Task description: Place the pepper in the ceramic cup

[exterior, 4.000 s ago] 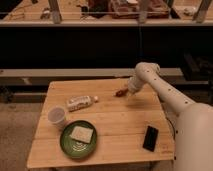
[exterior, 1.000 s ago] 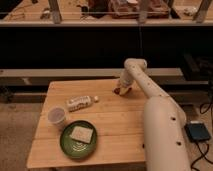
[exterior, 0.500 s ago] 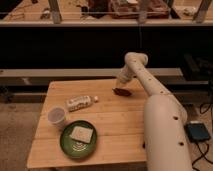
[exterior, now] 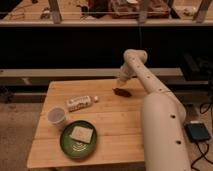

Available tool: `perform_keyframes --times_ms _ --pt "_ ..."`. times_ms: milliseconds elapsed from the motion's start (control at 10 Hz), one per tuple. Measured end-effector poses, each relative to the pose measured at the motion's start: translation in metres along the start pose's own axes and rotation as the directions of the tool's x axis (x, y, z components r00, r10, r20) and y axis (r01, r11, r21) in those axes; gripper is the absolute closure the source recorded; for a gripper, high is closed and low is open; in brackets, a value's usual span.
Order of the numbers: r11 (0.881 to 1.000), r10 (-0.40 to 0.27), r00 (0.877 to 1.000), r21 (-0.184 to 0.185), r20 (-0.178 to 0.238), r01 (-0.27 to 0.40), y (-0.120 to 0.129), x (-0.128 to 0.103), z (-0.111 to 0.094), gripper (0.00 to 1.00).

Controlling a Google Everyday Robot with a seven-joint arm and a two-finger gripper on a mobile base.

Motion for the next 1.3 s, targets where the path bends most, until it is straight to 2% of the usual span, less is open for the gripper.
perform_keyframes --times_ms 100,200,300,400,600,900,1000,1200,1300 --pt "0.998 0.069 0.997 -0.006 -0.033 -0.069 0.002 0.003 0.000 0.28" --pt "0.993 0.117 0.992 -0.005 -0.046 -0.118 0.004 0.003 0.000 0.23" --pt "0.987 0.161 0.986 -0.008 -0.052 -0.162 0.007 0.005 0.000 0.20" --pt "0.983 0.181 0.983 -0.027 -0.041 -0.183 0.012 0.009 0.003 0.20" --pt "0.982 0.180 0.984 -0.058 -0.013 -0.180 0.016 0.009 0.010 0.20" --pt "0.980 0.178 0.984 -0.091 0.004 -0.177 0.020 0.008 0.024 0.20" --pt "0.979 0.179 0.984 -0.098 0.001 -0.178 0.022 0.009 0.029 0.22" --pt "0.978 0.183 0.983 -0.102 -0.005 -0.182 0.025 0.012 0.035 0.36" --pt "0.977 0.186 0.983 -0.103 -0.005 -0.185 0.026 0.013 0.037 0.47"
